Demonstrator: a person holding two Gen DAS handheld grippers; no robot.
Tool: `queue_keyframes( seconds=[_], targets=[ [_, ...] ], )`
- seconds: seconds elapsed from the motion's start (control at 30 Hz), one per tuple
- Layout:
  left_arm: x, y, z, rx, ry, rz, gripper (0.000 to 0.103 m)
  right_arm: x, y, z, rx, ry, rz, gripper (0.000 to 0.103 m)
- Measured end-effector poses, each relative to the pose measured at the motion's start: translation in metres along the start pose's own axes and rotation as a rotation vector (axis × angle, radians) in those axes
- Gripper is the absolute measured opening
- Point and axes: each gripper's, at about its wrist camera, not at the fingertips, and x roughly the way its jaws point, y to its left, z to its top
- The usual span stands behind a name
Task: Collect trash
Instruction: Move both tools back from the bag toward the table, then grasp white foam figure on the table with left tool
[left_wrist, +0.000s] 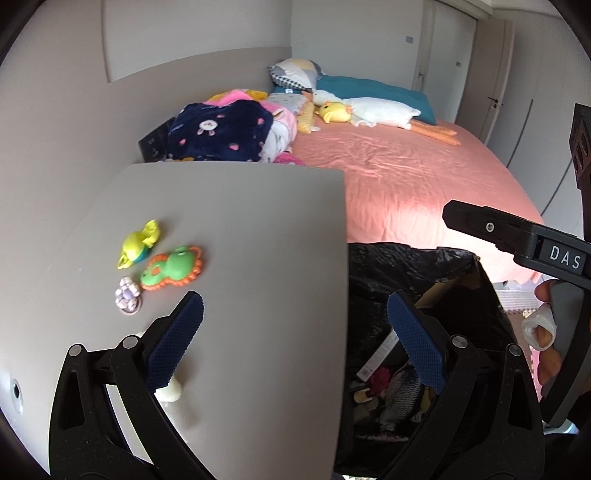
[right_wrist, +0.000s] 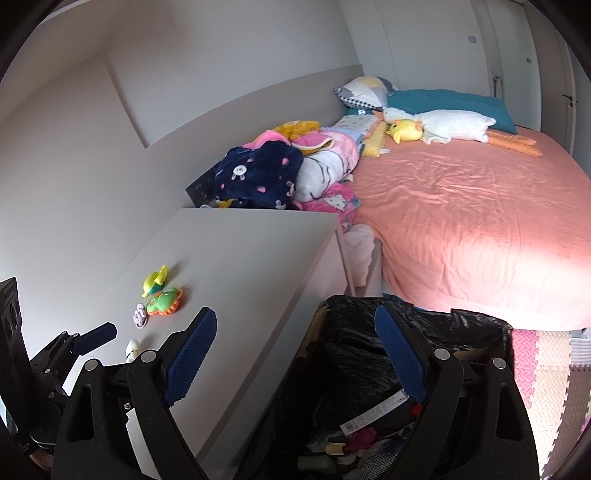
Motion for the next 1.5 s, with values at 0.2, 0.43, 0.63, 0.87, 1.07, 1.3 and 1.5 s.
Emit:
queue_keyframes(
  seconds=[0.2,0.43,0.63,0.87,1.07,1.3,1.5],
  targets=[
    [0.001,0.024,-0.011,-0.042,0.017,0.062,0.096,0.021,0.023,-0.001,-0.031,0.034,0.044,0.088],
    [0.004,0.055,-0.026,-0.109,0.055,0.116,0.096,0.043,0.051,-0.004,-0.076,0.077,0.092,0.088],
    [0.007,0.080,-0.041,-0.170,0.085,0.145,0.096,0.062,0.075,-0.007,-0.114,0.116,0.122,0.088],
    [0.016,0.104,-0.058,-0.248,0.117,0.155,0.093,0.085,0.101,-0.011,-0.162,0.160,0.151,0.088],
    [0.033,0.123,-0.067,-0.318,0.172,0.121,0.067,0.100,0.119,-0.012,-0.195,0.186,0.167,0.088],
    [0.045,0.134,-0.071,-0.345,0.195,0.105,0.046,0.121,0.140,-0.013,-0.237,0.219,0.173,0.088],
    [0.041,0.147,-0.074,-0.380,0.161,0.125,0.034,0.143,0.157,-0.015,-0.277,0.251,0.185,0.088]
  ],
)
